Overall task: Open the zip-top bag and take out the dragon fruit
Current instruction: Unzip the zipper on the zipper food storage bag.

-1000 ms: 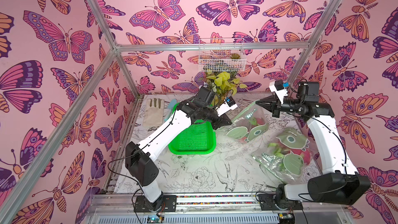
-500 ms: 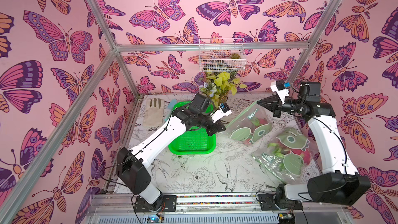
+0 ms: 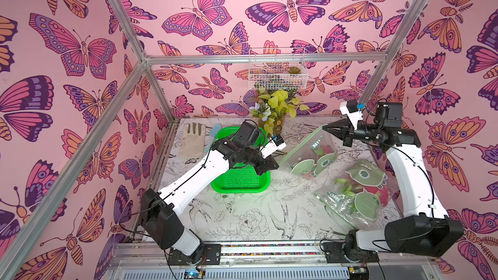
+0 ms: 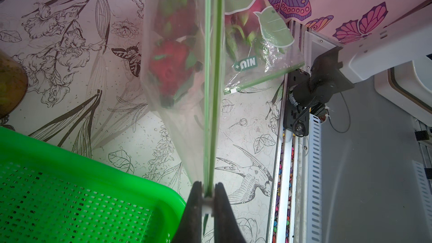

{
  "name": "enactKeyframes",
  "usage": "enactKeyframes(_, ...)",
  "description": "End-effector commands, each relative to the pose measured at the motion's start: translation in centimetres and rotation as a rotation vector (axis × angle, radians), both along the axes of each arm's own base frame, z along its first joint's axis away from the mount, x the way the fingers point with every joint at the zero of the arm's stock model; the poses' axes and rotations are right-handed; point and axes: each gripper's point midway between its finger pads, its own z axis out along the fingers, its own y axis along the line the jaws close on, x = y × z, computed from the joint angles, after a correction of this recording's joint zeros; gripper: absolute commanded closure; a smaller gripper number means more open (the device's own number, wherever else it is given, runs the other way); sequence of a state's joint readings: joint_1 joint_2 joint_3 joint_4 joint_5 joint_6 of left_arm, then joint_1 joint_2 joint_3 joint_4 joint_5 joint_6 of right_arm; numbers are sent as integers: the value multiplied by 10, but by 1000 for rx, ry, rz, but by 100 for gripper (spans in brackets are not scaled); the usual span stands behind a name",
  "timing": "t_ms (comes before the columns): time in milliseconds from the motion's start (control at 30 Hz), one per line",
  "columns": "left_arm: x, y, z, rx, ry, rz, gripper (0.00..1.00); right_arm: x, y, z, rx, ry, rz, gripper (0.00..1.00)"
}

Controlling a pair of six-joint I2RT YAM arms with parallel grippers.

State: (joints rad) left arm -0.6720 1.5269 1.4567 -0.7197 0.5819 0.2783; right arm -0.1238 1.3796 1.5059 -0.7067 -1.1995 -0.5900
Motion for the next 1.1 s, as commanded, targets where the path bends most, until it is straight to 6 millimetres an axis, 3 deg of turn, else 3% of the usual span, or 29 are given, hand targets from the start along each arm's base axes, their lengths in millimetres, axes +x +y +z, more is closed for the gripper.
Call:
enactKeyframes(0,-16,19,-8,62,92,23,75,-15,-1,35,12,-176,48,100)
enactKeyframes(67,-13,16,11,21,64,39,47,-19,2,33,9,-181,60,100)
enactKeyframes(100,-12,15,21,1,55,42,40,-21,3,31,7,-185,69,100)
enactKeyframes(233,-5,9,67,-89,15,85,32,-28,9,26,9,-189,111,100)
enactKeyframes(333,-4,-3,91,-157,50,71,32,-30,12,20,-5,-192,129,100)
enactKeyframes(433,3,-11,101,-182,73,76,33,-33,14,17,-8,-191,147,100)
enactKeyframes(667,30,-30,99,-158,93,82,34,-41,19,11,-5,-210,203,100)
enactKeyframes(900,39,-47,99,-195,169,32,41,-51,27,-6,-25,-183,237,100)
enactKeyframes(1067,36,-49,98,-223,217,-28,52,-57,28,-17,-25,-161,247,100)
